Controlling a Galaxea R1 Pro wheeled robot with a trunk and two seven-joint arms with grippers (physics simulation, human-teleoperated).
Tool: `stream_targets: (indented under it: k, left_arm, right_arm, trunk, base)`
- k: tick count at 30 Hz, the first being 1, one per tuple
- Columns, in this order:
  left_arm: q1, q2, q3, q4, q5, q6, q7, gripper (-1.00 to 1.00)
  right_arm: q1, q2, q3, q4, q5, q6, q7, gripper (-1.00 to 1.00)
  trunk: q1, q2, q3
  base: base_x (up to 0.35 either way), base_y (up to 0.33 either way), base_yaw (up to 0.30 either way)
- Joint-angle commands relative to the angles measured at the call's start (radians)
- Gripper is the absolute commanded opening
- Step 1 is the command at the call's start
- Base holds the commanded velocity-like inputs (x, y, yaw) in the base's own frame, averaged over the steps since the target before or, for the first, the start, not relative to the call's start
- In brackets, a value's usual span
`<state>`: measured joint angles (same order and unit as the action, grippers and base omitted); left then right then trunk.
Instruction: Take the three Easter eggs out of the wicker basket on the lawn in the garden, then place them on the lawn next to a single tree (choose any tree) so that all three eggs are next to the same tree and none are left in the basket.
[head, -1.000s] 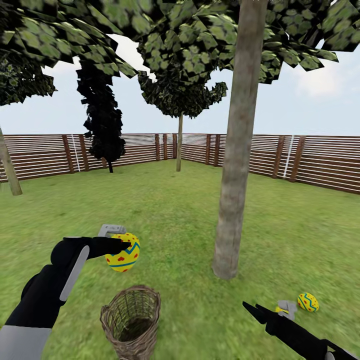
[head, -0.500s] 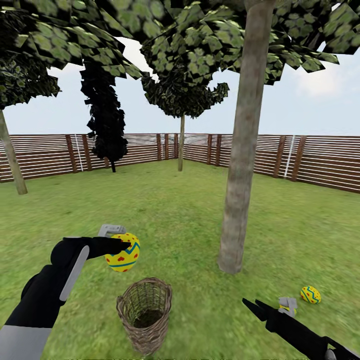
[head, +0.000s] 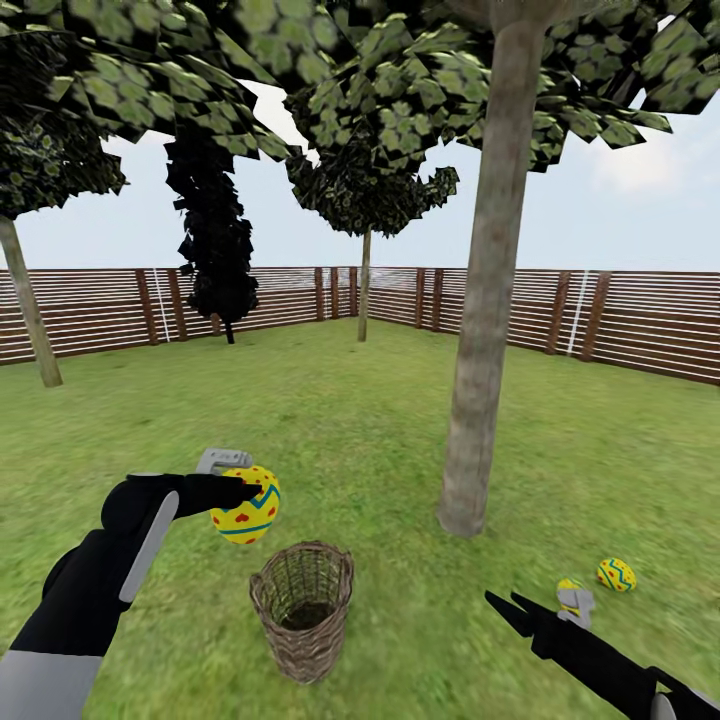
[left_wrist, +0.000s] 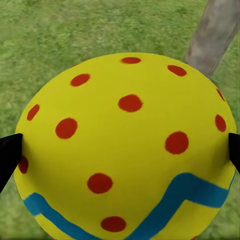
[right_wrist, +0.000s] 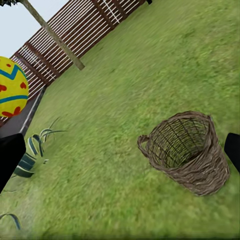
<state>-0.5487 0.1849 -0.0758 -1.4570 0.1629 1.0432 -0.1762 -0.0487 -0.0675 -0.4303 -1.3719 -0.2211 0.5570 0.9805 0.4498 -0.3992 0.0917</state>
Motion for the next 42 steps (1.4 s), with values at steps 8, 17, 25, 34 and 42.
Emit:
stream_targets:
  k: [8,17,25,34,42]
  left_arm:
    - [0.000,0.001,-0.001,0.000,0.004,0.004,0.001,-1.00]
    - [0.000,0.001,-0.001,0.001,0.004,0.004,0.001,-1.00]
    - [0.000,0.001,-0.001,0.001,0.004,0.004,0.001,-1.00]
    - [0.000,0.001,-0.001,0.001,0.004,0.004,0.001,-1.00]
    - [0.000,0.001,-0.001,0.001,0.004,0.004,0.001,-1.00]
  right_arm:
    - [0.000,0.000,0.000,0.008,-0.006,0.007,0.001,1.00]
    - [0.000,-0.001,-0.002,0.008,-0.006,0.009,0.001,1.00]
    - [0.000,-0.001,-0.001,0.008,-0.006,0.008,-0.001,1.00]
    - [0.000,-0.002,-0.001,0.011,-0.004,0.014,-0.003,1.00]
    - [0.000,-0.002,0.000,0.018,-0.004,0.017,-0.002,1.00]
  trunk:
    - [0.000,-0.001,0.000]
    - [0.000,-0.001,0.003]
    - [0.000,-0.001,0.005]
    - [0.000,-0.001,0.005]
    - [0.000,-0.001,0.005]
  base:
    - [-0.014,0.001,-0.101]
    - [0.000,0.000,-0.271]
    - [0.000,0.000,-0.190]
    - [0.000,0.000,-0.006]
    - [0.000,0.000,-0.051]
